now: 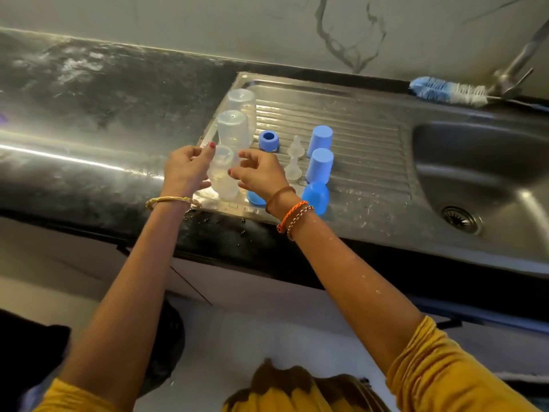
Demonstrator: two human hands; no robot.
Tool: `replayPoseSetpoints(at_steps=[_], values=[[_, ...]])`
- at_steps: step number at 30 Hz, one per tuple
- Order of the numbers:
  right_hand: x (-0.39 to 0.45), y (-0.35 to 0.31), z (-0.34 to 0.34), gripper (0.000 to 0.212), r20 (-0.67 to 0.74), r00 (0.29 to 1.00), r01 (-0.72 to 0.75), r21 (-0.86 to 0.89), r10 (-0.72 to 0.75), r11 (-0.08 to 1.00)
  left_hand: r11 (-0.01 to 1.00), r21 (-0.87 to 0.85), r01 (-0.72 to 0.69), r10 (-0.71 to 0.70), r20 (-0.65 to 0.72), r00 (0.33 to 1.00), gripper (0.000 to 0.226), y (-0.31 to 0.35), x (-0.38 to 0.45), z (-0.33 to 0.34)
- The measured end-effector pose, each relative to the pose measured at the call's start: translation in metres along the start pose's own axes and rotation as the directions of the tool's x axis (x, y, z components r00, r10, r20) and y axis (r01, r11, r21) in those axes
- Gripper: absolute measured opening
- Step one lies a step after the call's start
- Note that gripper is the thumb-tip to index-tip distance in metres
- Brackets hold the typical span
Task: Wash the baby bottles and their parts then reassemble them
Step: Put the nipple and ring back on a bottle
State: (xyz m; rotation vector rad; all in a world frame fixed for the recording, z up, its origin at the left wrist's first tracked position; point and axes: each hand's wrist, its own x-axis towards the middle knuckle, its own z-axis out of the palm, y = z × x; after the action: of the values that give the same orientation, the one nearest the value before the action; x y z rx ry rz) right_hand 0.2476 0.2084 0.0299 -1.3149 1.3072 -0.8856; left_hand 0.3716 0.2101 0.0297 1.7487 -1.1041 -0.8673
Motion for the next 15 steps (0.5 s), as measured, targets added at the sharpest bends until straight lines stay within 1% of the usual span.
replayPoseSetpoints(at_steps=[3, 5, 7, 9, 11, 12, 14, 15], values=[[-0.012, -0.006, -0.008, 0.038, -0.017, 0.999, 0.051, 0.025, -0.05, 0.998, 0.996, 0.033, -0.083, 0.083, 0.011, 0.996, 0.035, 0.009, -0.006, -0.005], [-0.021, -0.014, -0.025, 0.042, -0.032, 0.995, 0.097, 0.038, -0.096, 0.995, 0.986, 0.01, -0.166, 0.166, 0.01, 0.986, 0.029, 0.027, -0.014, -0.004], [-0.032, -0.024, -0.045, 0.042, -0.063, 0.985, 0.165, 0.07, -0.161, 0.984, 0.968, -0.07, -0.241, 0.245, 0.044, 0.969, 0.026, 0.052, -0.027, -0.002], [-0.045, -0.032, -0.08, 0.04, -0.136, 0.96, 0.256, 0.064, -0.245, 0.965, 0.939, -0.202, -0.277, 0.307, 0.138, 0.942, 0.031, 0.08, -0.042, 0.017], [-0.052, -0.029, -0.109, 0.04, -0.174, 0.94, 0.298, -0.003, -0.294, 0.954, 0.925, -0.319, -0.207, 0.29, 0.24, 0.926, 0.037, 0.097, -0.053, 0.039], [-0.057, -0.026, -0.131, 0.041, -0.211, 0.928, 0.303, -0.053, -0.307, 0.952, 0.92, -0.366, -0.143, 0.271, 0.327, 0.905, 0.041, 0.108, -0.06, 0.058], [-0.069, -0.013, -0.175, 0.047, -0.323, 0.9, 0.256, -0.148, -0.292, 0.955, 0.925, -0.375, -0.055, 0.247, 0.486, 0.838, 0.045, 0.122, -0.074, 0.101], [-0.074, -0.005, -0.197, 0.051, -0.384, 0.878, 0.218, -0.21, -0.286, 0.953, 0.926, -0.376, -0.036, 0.249, 0.537, 0.806, 0.044, 0.125, -0.08, 0.123]])
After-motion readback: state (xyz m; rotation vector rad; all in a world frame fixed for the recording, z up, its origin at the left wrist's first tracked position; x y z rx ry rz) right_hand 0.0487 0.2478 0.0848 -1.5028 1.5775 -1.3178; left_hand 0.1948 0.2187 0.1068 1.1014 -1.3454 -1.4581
